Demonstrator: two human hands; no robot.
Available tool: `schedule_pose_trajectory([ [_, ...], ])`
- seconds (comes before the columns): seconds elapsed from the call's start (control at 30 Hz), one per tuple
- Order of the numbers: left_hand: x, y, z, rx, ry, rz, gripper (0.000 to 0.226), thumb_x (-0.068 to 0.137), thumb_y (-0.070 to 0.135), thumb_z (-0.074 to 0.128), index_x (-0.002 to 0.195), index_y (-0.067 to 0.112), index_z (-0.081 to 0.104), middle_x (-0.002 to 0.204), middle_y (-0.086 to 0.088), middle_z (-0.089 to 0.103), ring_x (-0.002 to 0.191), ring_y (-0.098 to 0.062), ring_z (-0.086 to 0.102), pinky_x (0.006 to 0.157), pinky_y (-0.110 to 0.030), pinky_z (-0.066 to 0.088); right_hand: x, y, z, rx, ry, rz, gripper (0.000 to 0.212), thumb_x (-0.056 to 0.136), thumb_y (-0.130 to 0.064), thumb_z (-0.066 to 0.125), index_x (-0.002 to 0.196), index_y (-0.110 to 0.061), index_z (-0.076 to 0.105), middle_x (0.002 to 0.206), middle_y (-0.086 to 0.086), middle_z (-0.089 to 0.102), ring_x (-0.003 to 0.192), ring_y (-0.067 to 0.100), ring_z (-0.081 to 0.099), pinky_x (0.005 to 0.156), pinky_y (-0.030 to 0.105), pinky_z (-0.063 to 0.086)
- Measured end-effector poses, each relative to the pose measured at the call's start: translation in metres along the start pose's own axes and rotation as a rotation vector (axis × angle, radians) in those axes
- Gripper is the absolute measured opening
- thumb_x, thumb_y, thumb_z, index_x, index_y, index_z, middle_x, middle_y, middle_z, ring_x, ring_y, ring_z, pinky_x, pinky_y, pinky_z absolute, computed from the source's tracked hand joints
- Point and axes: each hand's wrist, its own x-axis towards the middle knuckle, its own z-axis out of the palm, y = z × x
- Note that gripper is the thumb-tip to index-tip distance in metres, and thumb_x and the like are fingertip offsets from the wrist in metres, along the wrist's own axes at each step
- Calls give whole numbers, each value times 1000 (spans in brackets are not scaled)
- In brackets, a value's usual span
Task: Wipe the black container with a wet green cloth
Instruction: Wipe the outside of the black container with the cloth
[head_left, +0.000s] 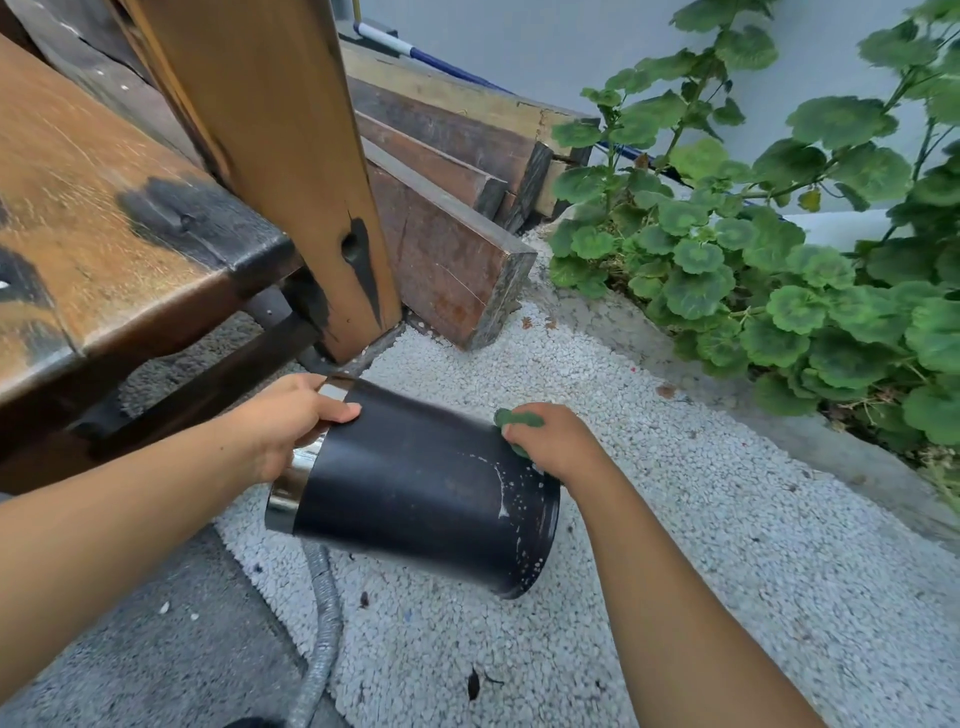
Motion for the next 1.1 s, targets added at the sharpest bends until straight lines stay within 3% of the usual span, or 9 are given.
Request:
schedule_pose_trajectory([
  [0.1, 0, 0, 2, 7, 16, -7, 25, 94, -4, 58, 119, -4, 64, 95, -21, 74, 72, -31, 70, 68, -37, 56, -17, 6, 5, 36, 91, -57, 23, 93, -37, 64, 105, -21, 76, 98, 5, 76, 90, 26, 69, 79, 34, 52],
  [0.27, -3, -1, 2, -4, 36, -23, 26, 95, -4, 58, 120, -4, 63, 104, -24, 73, 80, -34, 70, 75, -40, 56, -42, 18, 23, 35, 202, -141, 47, 97, -55, 52, 136, -33, 63, 129, -3, 59, 118, 24, 58, 103, 43, 48],
  [0.4, -1, -2, 2, -11, 57, -28, 30, 94, -4, 59, 124, -4, 60, 105, -23, 72, 83, -34, 69, 75, -41, 56, -60, 27, 45, -18, 350, -195, 48, 97, -53, 51, 141, -37, 58, 131, -17, 49, 124, 17, 38, 86, 29, 39],
  [0.5, 0, -1, 1, -7, 49, -37, 26, 94, -4, 59, 119, -3, 63, 96, -21, 73, 76, -32, 70, 72, -40, 56, -74, 34, 60, -105, 459, -324, 46, 93, -48, 57, 138, -38, 60, 134, -20, 50, 126, 13, 32, 90, 27, 40],
  [0.7, 4, -1, 0, 7, 30, -25, 14, 93, -3, 59, 104, 3, 67, 82, -15, 76, 72, -30, 72, 71, -39, 57, -89, 57, 81, -101, 591, -432, 48, 88, -46, 57, 135, -36, 64, 137, -14, 54, 137, 21, 34, 100, 40, 50],
  [0.83, 5, 0, 2, 21, 19, -9, 12, 92, -5, 59, 95, 3, 69, 72, -13, 77, 60, -25, 74, 66, -36, 58, -99, 80, 102, -66, 693, -479, 50, 89, -41, 60, 138, -34, 60, 140, -6, 52, 143, 19, 25, 108, 41, 38],
  [0.9, 6, 0, 3, 32, 20, 1, 13, 93, -5, 59, 93, 4, 68, 70, -11, 77, 57, -22, 74, 63, -34, 59, -102, 88, 110, -67, 692, -457, 52, 90, -41, 59, 142, -35, 55, 144, -7, 47, 145, 20, 21, 113, 44, 34],
  [1.03, 6, 0, 3, 30, 9, 9, 14, 93, -5, 58, 93, 4, 69, 70, -11, 78, 57, -22, 74, 57, -31, 60, -111, 97, 120, -57, 647, -395, 53, 94, -42, 53, 146, -38, 45, 149, -9, 39, 142, 25, 29, 112, 58, 40],
  [1.1, 4, -1, 3, 37, 9, 4, 15, 94, -4, 57, 95, 4, 69, 72, -13, 78, 57, -24, 75, 53, -32, 60, -115, 97, 123, -57, 641, -389, 53, 95, -41, 52, 147, -38, 44, 148, -8, 38, 139, 27, 34, 110, 55, 43],
])
